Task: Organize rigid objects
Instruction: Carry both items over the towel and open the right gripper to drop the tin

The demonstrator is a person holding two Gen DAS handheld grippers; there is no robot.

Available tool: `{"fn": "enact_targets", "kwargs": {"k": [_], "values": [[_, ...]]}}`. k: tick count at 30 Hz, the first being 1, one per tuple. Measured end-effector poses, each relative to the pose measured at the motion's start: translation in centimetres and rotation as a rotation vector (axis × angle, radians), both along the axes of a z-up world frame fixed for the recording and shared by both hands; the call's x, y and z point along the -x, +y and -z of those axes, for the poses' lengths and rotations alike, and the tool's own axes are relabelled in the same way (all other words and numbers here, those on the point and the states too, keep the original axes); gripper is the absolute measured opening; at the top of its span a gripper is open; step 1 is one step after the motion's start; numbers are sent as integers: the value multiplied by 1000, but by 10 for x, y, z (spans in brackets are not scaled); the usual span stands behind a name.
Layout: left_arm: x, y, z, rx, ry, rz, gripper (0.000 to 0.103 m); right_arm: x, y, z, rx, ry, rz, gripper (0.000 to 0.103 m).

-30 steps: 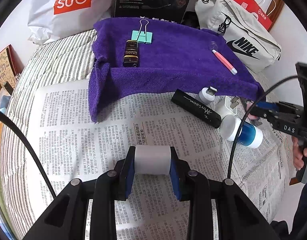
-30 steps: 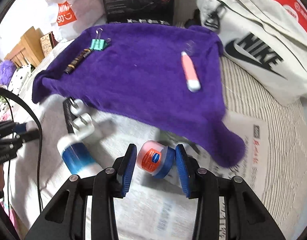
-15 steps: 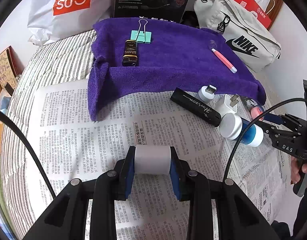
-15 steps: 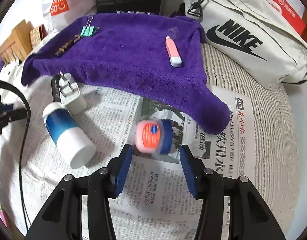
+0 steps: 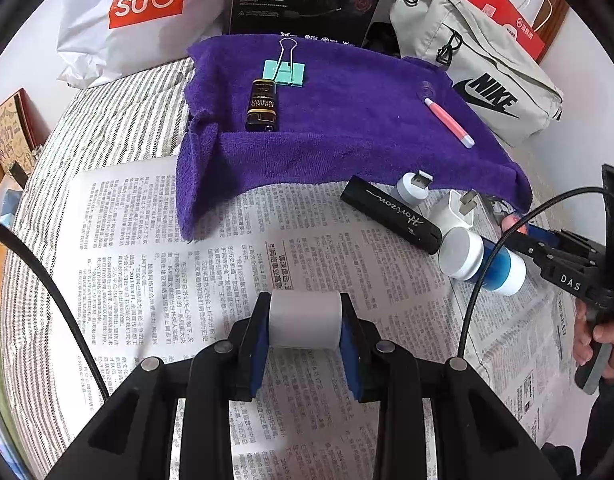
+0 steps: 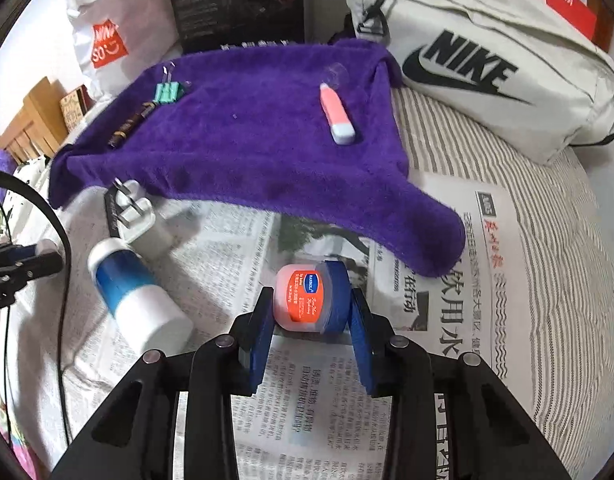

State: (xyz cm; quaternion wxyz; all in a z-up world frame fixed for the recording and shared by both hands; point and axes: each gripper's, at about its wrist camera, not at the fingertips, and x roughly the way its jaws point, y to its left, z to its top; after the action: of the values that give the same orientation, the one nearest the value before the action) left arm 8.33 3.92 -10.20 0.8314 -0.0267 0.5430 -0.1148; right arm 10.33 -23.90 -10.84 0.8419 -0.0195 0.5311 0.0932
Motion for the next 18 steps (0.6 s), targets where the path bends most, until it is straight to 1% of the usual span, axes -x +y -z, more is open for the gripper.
{"fn": "enact_targets", "kwargs": {"k": [3, 7, 10, 13, 16, 18], "values": [[0, 3, 0, 27, -8, -13, 30, 1, 2, 1, 10, -20, 2, 36], [0, 5, 0, 40, -4, -17, 29, 1, 1, 2, 5, -30, 8, 36], [-1, 5, -1, 34, 3, -24, 29, 0, 0, 2, -1, -28, 2, 36], [-1, 4, -6, 24, -4, -30, 29, -3, -3, 0, -19, -6, 2, 36], [-3, 3, -13, 16, -19, -38, 29, -5, -6, -7, -51, -5, 4, 36], [-4, 3, -18, 18, -25, -38, 29, -7, -7, -11, -54, -11, -3, 36]]}}
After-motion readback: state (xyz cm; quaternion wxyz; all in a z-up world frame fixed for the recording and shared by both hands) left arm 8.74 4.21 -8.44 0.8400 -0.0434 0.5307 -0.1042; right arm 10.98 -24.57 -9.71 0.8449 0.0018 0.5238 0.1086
